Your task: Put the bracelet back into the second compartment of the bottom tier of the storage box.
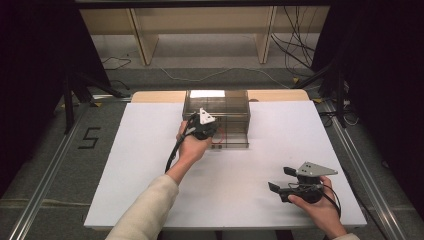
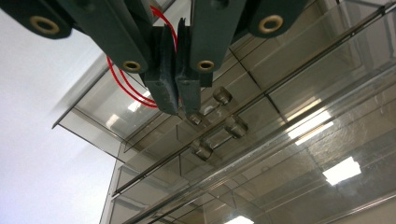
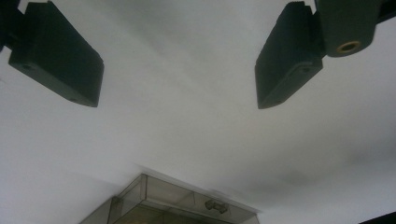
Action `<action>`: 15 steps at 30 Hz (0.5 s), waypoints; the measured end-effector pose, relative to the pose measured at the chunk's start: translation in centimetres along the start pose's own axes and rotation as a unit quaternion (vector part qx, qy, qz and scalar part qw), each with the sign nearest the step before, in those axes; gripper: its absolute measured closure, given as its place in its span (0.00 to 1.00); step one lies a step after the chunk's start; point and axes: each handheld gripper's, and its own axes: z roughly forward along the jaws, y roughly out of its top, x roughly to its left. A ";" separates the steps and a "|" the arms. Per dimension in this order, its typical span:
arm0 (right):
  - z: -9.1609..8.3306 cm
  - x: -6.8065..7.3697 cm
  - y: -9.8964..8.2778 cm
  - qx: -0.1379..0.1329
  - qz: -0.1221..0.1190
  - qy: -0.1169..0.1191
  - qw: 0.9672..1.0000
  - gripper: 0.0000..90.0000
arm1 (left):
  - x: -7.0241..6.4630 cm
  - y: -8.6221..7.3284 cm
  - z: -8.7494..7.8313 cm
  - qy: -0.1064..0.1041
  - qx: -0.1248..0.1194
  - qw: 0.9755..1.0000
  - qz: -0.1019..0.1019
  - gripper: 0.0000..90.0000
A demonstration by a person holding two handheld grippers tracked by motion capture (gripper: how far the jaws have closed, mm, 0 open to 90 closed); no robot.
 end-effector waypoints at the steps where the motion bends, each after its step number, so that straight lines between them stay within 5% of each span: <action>1: 0.0 0.0 0.0 0.000 0.000 0.000 1.000 0.19 | 0.0 0.0 0.1 0.001 -0.001 1.000 0.001 0.97; 15: 0.0 0.0 0.0 0.000 -0.001 0.001 1.000 0.19 | 0.0 -0.2 1.1 0.015 -0.015 1.000 0.024 0.97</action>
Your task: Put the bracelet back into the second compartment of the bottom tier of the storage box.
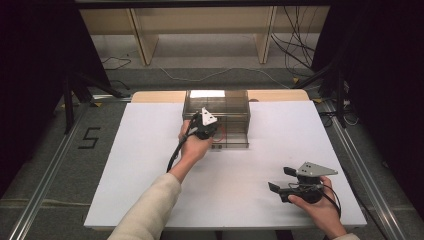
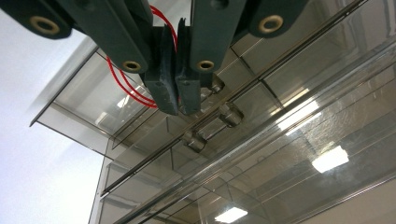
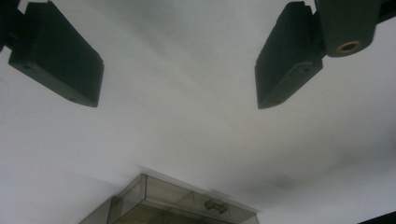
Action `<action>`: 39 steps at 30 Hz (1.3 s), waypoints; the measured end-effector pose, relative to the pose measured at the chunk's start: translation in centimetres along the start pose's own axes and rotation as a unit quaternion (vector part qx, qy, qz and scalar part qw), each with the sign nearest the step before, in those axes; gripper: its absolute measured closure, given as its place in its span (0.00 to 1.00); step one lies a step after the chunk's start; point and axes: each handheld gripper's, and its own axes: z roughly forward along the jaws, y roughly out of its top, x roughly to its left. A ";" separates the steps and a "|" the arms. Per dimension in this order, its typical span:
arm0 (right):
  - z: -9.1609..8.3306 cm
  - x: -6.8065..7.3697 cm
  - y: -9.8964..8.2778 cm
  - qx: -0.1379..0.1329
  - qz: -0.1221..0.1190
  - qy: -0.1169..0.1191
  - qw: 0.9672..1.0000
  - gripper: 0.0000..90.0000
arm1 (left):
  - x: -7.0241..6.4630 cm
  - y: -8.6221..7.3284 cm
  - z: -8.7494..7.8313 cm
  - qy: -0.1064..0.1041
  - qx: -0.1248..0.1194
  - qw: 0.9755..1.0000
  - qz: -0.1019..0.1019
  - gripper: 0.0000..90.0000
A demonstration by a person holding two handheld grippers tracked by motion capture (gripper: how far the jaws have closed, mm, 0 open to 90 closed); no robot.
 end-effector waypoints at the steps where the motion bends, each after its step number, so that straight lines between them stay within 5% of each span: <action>1: 0.0 0.0 0.0 0.000 0.000 0.000 1.000 0.18 | 0.0 0.0 0.1 0.001 0.000 1.000 0.003 0.97; 26: 0.0 0.0 0.0 -0.001 -0.002 0.001 1.000 0.18 | -0.3 -1.2 1.0 0.026 -0.001 0.999 0.047 0.97; 39: 0.0 0.0 0.0 -0.001 -0.002 0.002 1.000 0.18 | -0.7 -2.1 1.4 0.016 0.014 0.998 0.056 0.97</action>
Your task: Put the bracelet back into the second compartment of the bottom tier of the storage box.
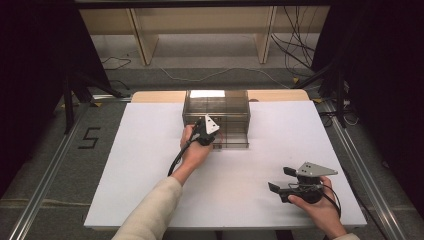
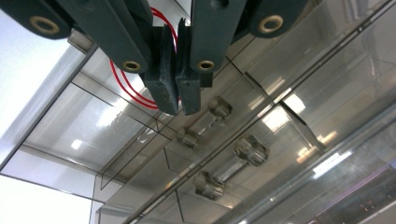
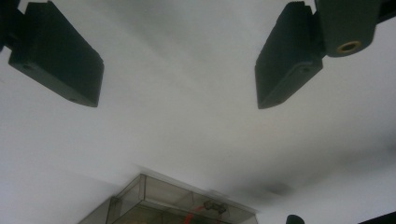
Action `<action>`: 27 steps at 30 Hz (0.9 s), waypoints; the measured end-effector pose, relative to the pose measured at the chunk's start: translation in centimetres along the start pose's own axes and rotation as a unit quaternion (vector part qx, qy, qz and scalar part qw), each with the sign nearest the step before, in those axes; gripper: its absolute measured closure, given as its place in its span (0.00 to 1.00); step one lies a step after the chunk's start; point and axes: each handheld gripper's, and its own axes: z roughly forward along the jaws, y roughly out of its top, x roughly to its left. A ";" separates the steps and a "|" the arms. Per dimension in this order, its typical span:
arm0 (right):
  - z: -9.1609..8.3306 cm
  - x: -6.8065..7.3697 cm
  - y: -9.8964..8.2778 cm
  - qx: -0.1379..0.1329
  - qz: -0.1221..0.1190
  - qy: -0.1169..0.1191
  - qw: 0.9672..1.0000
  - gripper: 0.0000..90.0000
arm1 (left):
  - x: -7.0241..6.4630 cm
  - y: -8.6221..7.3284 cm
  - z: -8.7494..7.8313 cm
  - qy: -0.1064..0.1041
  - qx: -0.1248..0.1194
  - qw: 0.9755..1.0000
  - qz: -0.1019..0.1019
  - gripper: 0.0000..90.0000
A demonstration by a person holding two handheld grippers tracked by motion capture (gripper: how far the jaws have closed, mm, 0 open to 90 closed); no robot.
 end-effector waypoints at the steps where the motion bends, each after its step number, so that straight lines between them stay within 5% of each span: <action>1: 0.0 0.0 0.0 0.000 0.000 0.000 1.000 0.19 | 0.0 0.0 0.0 -0.001 0.001 1.000 -0.002 0.97; 17: 0.0 0.0 0.0 0.002 0.000 0.000 1.000 0.18 | -0.5 -0.3 0.4 -0.010 0.025 1.000 0.014 0.96; 27: 0.0 0.0 0.0 0.001 0.000 0.000 1.000 0.19 | -0.5 -0.3 -0.2 -0.002 0.018 1.000 -0.005 0.88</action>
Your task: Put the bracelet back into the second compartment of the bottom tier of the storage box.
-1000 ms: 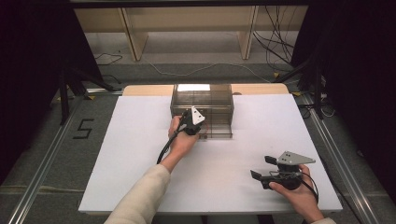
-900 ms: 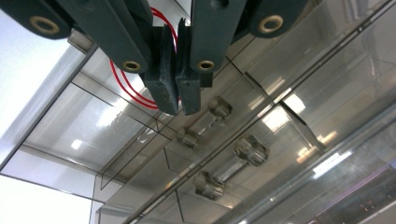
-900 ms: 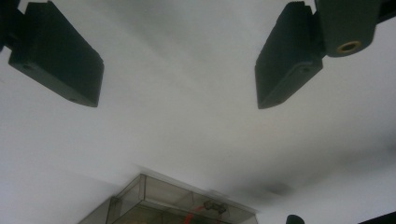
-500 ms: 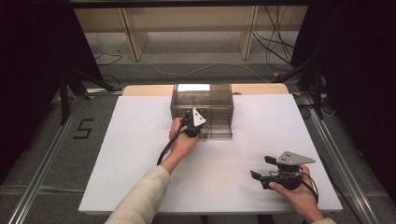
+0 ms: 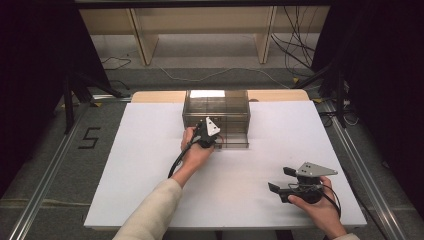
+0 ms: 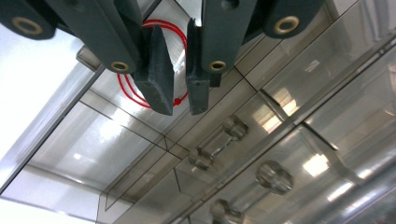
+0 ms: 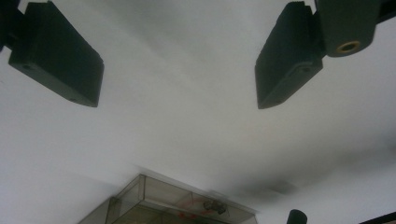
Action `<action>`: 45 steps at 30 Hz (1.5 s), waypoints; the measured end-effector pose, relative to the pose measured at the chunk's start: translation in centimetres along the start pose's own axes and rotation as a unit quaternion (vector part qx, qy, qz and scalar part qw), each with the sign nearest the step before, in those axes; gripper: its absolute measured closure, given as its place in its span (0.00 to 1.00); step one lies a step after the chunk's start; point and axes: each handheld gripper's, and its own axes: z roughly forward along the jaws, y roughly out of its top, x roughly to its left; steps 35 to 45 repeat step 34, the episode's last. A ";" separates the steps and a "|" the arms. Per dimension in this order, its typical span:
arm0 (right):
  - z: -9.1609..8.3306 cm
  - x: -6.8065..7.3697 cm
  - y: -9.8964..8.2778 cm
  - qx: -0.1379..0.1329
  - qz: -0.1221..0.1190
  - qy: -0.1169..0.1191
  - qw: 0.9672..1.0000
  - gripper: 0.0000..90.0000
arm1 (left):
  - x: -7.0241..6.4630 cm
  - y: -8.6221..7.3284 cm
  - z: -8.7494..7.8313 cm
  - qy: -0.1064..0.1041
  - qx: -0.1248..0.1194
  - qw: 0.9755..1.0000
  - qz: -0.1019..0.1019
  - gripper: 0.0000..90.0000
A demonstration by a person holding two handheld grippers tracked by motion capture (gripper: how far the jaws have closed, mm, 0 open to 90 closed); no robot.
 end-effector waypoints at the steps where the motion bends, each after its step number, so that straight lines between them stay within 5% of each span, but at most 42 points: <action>1: 0.0 0.0 0.0 0.000 0.000 0.000 1.000 0.18 | 0.1 0.1 -0.3 0.001 -0.001 1.000 0.002 0.88; 10: 0.0 0.0 0.0 0.001 0.002 -0.001 1.000 0.18 | 0.9 0.2 -3.3 -0.013 -0.022 0.999 -0.044 0.72; 16: 0.0 0.1 0.0 0.002 0.002 -0.002 1.000 0.19 | 1.5 -0.5 -5.9 -0.070 -0.026 0.994 -0.085 0.58; 22: -0.1 0.0 0.0 0.001 0.004 -0.002 1.000 0.18 | 1.6 -3.6 -10.5 -0.098 -0.036 0.991 -0.089 0.41; 31: 0.1 0.2 0.0 0.003 -0.001 -0.001 1.000 0.18 | 1.9 -10.6 -17.4 -0.063 -0.049 0.990 -0.121 0.25; 45: 0.1 0.3 0.0 0.005 -0.003 -0.002 1.000 0.18 | 1.3 -11.4 -18.3 -0.063 -0.045 0.989 -0.126 0.22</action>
